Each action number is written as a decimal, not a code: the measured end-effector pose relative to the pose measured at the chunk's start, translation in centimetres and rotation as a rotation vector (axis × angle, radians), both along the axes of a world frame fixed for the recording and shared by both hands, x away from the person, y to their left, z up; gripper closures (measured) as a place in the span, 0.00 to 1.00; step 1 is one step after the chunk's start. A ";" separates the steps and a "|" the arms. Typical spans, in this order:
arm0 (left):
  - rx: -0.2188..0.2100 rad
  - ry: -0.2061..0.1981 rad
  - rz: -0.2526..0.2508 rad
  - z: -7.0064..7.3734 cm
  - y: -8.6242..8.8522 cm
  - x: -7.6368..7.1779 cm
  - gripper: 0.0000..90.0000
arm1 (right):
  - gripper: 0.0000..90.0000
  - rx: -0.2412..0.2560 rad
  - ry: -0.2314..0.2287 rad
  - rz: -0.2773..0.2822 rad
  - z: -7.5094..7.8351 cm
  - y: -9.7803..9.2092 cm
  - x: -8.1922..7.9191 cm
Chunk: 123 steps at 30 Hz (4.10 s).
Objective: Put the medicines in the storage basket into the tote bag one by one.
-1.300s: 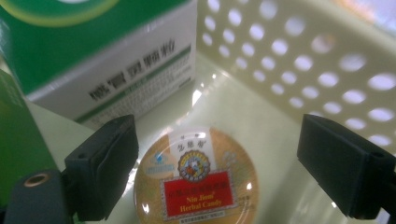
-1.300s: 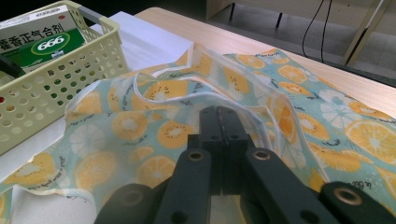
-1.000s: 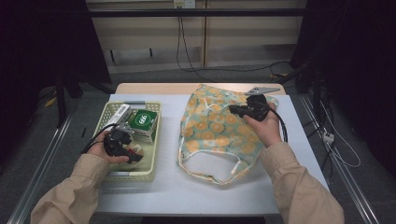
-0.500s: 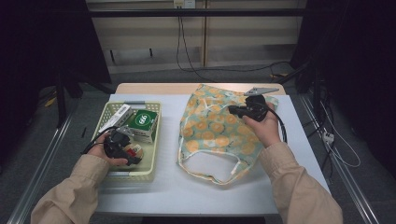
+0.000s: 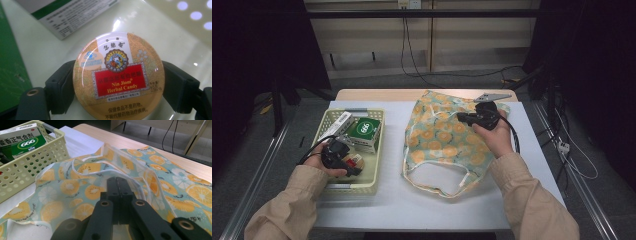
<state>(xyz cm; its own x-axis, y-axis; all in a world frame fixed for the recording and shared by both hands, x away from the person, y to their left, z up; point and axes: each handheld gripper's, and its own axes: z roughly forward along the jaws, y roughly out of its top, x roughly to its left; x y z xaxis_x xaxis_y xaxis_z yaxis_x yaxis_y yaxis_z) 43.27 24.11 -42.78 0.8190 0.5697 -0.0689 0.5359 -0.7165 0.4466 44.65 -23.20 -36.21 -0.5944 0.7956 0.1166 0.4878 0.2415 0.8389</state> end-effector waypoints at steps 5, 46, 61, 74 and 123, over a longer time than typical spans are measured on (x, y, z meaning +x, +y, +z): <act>-0.034 -0.002 0.006 1.1 -0.1 -0.1 0.23 | 1.00 0.002 0.001 0.002 0.0 0.0 0.0; -0.213 -0.076 -0.131 10.7 -12.6 -0.8 0.23 | 1.00 0.029 -0.009 0.012 0.2 1.2 0.2; -0.244 -0.098 -0.164 9.3 -17.7 -0.6 0.23 | 1.00 0.050 -0.033 0.025 2.3 2.2 0.6; -0.272 -0.121 -0.117 6.7 -21.5 0.2 0.23 | 1.00 0.064 -0.021 0.037 2.1 2.2 0.6; -0.250 -0.152 0.024 0.3 -24.9 2.9 0.25 | 1.00 0.054 0.012 0.025 0.1 2.1 0.9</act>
